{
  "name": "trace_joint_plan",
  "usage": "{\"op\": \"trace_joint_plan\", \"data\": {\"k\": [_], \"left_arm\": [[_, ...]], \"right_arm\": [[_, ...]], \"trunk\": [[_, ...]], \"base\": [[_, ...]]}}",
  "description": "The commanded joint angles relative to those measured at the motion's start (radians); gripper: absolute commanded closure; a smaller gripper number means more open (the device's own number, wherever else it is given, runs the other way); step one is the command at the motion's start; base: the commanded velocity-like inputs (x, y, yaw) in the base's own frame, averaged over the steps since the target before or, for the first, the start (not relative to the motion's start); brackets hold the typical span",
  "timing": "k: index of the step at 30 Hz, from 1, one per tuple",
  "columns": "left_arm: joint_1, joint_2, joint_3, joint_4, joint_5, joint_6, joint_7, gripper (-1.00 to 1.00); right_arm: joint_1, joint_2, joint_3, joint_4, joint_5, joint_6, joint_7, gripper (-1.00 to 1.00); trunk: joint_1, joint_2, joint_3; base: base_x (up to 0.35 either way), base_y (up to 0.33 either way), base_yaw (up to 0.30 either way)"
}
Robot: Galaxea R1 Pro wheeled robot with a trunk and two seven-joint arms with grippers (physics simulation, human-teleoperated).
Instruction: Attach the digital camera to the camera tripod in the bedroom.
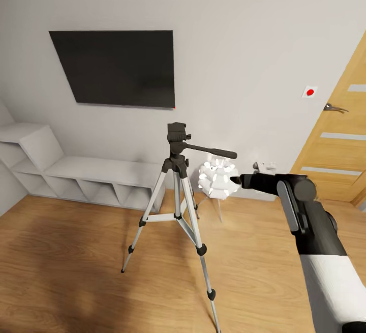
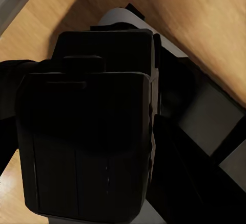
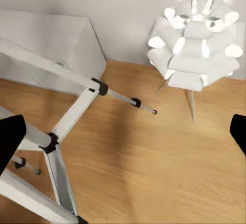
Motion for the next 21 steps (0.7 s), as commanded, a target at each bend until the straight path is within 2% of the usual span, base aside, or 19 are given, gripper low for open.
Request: {"op": "trace_joint_plan", "data": {"k": [1,4,5,18,21], "left_arm": [[0.0,0.0,-0.008,0.0,0.008,-0.002,-0.005,1.0],[0.0,0.0,-0.008,0.0,0.007,-0.002,-0.006,1.0],[0.0,0.0,-0.008,0.0,0.007,-0.002,-0.006,1.0],[0.0,0.0,-0.008,0.0,0.007,-0.002,-0.005,1.0],[0.0,0.0,-0.009,0.0,0.007,-0.002,-0.005,1.0]], "right_arm": [[-0.006,0.001,0.064,-0.008,-0.008,0.005,-0.004,-1.0],[-0.011,0.001,0.14,-0.022,-0.008,0.005,-0.003,-1.0],[-0.011,0.001,0.147,-0.023,-0.01,0.005,-0.003,-1.0],[-0.012,0.004,0.165,-0.021,-0.02,0.005,-0.003,-1.0],[-0.012,0.024,0.167,-0.016,-0.022,0.005,-0.002,-1.0]], "trunk": [[0.001,-0.002,-0.002],[0.001,-0.002,-0.002],[0.001,-0.002,-0.002],[0.001,-0.002,-0.002],[0.001,-0.002,-0.002]], "base": [[0.0,0.0,0.0],[0.0,0.0,0.0],[0.0,0.0,0.0],[0.0,0.0,0.0],[0.0,0.0,0.0]]}}
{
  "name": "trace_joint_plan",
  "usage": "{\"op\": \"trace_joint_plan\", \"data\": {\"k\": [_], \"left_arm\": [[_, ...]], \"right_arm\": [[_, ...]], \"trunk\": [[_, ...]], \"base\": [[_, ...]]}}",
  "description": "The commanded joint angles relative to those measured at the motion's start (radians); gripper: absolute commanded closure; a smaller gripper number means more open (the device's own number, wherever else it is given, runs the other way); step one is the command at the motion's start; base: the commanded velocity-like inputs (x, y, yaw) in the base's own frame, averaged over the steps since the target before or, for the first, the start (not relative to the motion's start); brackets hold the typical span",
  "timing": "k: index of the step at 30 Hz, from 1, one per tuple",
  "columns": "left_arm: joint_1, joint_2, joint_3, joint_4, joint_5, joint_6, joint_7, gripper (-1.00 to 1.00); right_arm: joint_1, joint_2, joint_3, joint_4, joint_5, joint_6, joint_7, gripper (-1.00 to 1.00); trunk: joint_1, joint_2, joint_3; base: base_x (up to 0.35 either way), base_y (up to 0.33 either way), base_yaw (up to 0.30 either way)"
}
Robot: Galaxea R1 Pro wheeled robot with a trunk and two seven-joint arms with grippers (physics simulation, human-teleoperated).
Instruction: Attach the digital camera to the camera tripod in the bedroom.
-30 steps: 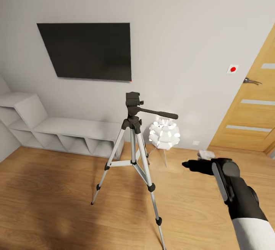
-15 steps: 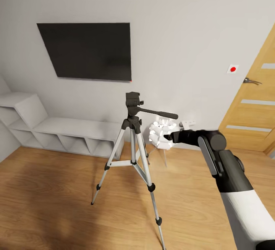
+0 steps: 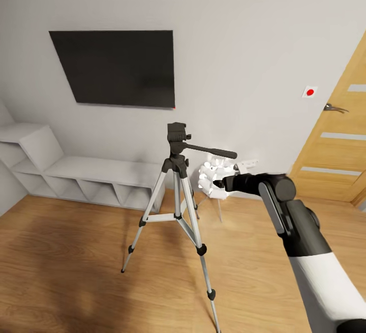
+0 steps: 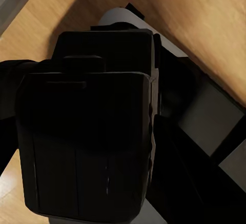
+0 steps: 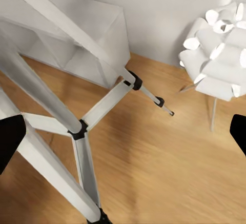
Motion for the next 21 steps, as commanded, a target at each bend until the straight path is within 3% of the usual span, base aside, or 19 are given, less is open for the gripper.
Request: {"op": "trace_joint_plan", "data": {"k": [1,4,10,12,21], "left_arm": [[0.0,0.0,-0.009,0.0,0.009,-0.002,-0.005,1.0],[0.0,0.0,-0.009,0.0,0.009,-0.002,-0.005,1.0],[0.0,0.0,-0.009,0.0,0.009,-0.002,-0.005,1.0],[0.0,0.0,-0.009,0.0,0.009,-0.002,-0.005,1.0],[0.0,0.0,-0.009,-0.001,0.009,-0.002,-0.006,1.0]], "right_arm": [[-0.001,0.01,0.002,0.001,-0.006,0.004,-0.004,-1.0],[-0.001,0.029,0.008,0.003,-0.008,0.004,0.002,-1.0],[-0.001,0.05,0.097,0.008,-0.009,0.004,0.053,-1.0],[-0.001,0.052,0.11,0.014,-0.009,0.004,0.065,-1.0],[-0.001,0.055,0.126,0.085,-0.009,0.004,0.079,-1.0]], "trunk": [[0.001,-0.002,-0.002],[0.001,-0.002,-0.002],[0.001,-0.002,-0.002],[0.001,-0.002,-0.002],[0.001,-0.002,-0.002]], "base": [[0.0,0.0,0.0],[0.0,0.0,0.0],[0.0,0.0,0.0],[0.0,0.0,0.0],[0.0,0.0,0.0]]}}
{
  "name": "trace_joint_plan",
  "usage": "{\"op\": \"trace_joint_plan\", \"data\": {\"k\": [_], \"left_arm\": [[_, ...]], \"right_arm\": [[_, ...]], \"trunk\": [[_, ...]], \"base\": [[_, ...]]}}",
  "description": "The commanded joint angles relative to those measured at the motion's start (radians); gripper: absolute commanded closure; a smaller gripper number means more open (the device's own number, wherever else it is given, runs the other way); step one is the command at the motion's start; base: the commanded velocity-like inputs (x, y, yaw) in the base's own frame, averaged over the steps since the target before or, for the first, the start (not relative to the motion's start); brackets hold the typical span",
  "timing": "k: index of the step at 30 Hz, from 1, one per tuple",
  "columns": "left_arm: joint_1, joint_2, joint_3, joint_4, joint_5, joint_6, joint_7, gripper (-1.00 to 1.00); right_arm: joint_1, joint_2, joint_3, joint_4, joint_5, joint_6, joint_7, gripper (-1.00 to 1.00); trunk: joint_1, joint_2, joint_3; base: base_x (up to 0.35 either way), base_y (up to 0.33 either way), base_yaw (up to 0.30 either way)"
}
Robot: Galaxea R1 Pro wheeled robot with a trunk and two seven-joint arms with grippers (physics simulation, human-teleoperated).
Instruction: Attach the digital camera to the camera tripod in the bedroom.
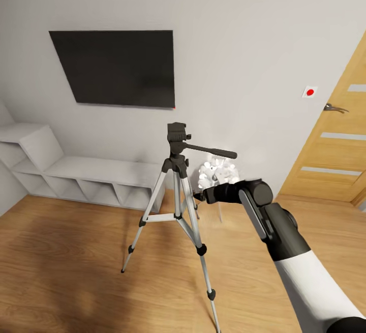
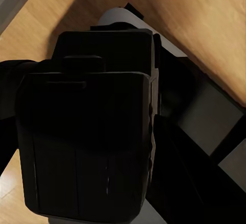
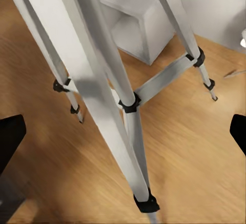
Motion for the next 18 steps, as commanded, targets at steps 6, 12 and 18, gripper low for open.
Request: {"op": "trace_joint_plan", "data": {"k": [6,12,18], "left_arm": [[0.0,0.0,-0.008,0.0,0.009,-0.002,-0.005,1.0],[0.0,-0.001,-0.008,0.0,0.009,-0.002,-0.005,1.0],[0.0,-0.001,-0.008,0.001,0.008,-0.002,-0.005,1.0]], "right_arm": [[-0.001,-0.001,0.006,0.044,-0.008,0.004,-0.001,-1.0],[-0.001,-0.001,0.007,0.044,-0.007,0.004,0.015,-1.0],[-0.001,-0.008,0.005,-0.009,-0.006,0.004,0.054,-1.0]], "trunk": [[0.001,-0.002,-0.002],[0.001,-0.002,-0.002],[0.001,-0.002,-0.002]], "base": [[0.0,0.0,0.0],[0.0,0.0,0.0],[0.0,0.0,0.0]]}}
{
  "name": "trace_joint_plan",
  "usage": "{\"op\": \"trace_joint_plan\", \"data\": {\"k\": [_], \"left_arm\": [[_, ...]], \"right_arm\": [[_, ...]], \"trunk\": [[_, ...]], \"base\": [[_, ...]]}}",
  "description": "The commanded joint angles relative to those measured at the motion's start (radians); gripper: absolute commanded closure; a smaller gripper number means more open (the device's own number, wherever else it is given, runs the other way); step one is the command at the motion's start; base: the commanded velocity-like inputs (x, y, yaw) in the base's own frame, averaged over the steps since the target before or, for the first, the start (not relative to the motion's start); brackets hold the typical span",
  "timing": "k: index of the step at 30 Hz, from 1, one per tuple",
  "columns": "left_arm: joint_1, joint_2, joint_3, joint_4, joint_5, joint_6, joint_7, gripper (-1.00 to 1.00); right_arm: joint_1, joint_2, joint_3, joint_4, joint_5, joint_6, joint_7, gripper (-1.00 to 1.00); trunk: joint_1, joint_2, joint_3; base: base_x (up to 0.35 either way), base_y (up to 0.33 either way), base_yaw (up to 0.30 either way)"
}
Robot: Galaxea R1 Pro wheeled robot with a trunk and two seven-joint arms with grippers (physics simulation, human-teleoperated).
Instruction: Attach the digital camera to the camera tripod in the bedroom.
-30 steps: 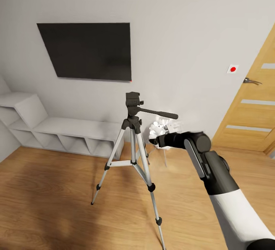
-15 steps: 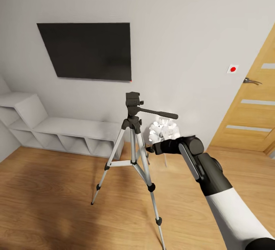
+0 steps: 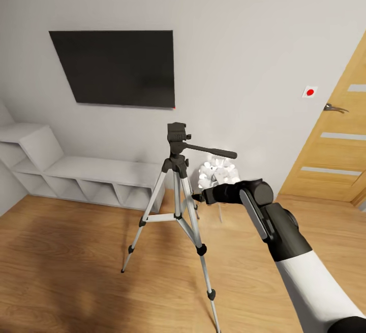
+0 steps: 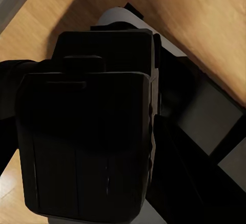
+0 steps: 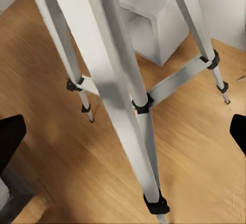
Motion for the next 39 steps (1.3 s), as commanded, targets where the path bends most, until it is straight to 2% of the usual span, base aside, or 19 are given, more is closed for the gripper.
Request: {"op": "trace_joint_plan", "data": {"k": [1,3,6,9,12,15,19,28,29,30,33,34,39], "left_arm": [[0.0,0.0,-0.008,0.001,0.009,-0.002,-0.005,1.0],[0.0,0.0,-0.008,0.001,0.009,-0.002,-0.005,1.0],[0.0,0.0,-0.008,0.0,0.009,-0.002,-0.004,1.0],[0.0,0.0,-0.008,0.0,0.009,-0.002,-0.005,1.0],[0.0,0.0,-0.008,0.0,0.009,-0.002,-0.005,1.0],[0.0,0.0,-0.008,0.0,0.009,-0.002,-0.005,1.0],[0.0,0.0,-0.008,0.0,0.009,-0.002,-0.004,1.0],[0.0,0.0,-0.008,0.0,0.008,-0.002,-0.005,1.0],[0.0,0.0,-0.008,0.0,0.008,-0.002,-0.005,1.0],[0.0,0.0,-0.008,0.0,0.008,-0.002,-0.005,1.0],[0.0,0.0,-0.008,0.0,0.008,-0.002,-0.005,1.0],[0.0,0.0,-0.008,0.0,0.008,-0.002,-0.005,1.0],[0.0,-0.001,-0.008,-0.001,0.008,-0.002,-0.005,1.0]], "right_arm": [[-0.001,-0.004,0.001,-0.027,-0.006,0.005,0.008,-1.0],[-0.001,-0.008,0.001,-0.07,-0.006,0.005,0.04,-1.0],[-0.001,-0.013,0.002,-0.121,-0.006,0.005,0.148,-1.0],[-0.001,-0.012,0.006,-0.119,0.0,0.005,0.166,-1.0],[-0.001,-0.007,0.023,-0.111,0.002,0.005,0.169,-1.0],[-0.001,-0.002,0.047,-0.064,0.005,0.005,0.166,-1.0],[-0.001,0.0,0.053,-0.001,0.01,0.005,0.162,-1.0],[-0.001,0.002,0.054,0.076,0.003,0.001,0.121,-1.0],[-0.001,0.002,0.054,0.093,0.002,-0.035,0.12,-1.0],[-0.001,0.002,0.054,0.139,0.0,-0.11,0.118,-1.0],[-0.001,0.006,0.054,0.209,-0.001,-0.19,0.117,-1.0],[-0.001,0.016,0.053,0.266,-0.001,-0.25,0.117,-1.0],[-0.001,0.032,0.051,0.333,-0.005,-0.371,0.117,-1.0]], "trunk": [[0.001,-0.002,-0.002],[0.001,-0.002,-0.002],[0.001,-0.002,-0.002],[0.001,-0.002,-0.002],[0.001,-0.002,-0.002],[0.001,-0.002,-0.002],[0.001,-0.002,-0.002],[0.001,-0.002,-0.002],[0.001,-0.002,-0.002],[0.001,-0.002,-0.002],[0.001,-0.002,-0.002],[0.001,-0.002,-0.002],[0.001,-0.002,-0.002]], "base": [[0.0,0.0,0.0],[0.0,0.0,0.0],[0.0,0.0,0.0],[0.0,0.0,0.0],[0.0,0.0,0.0],[0.0,0.0,0.0],[0.0,0.0,0.0],[0.0,0.0,0.0],[0.0,0.0,0.0],[0.0,0.0,0.0],[0.0,0.0,0.0],[0.0,0.0,0.0],[0.0,0.0,0.0]]}}
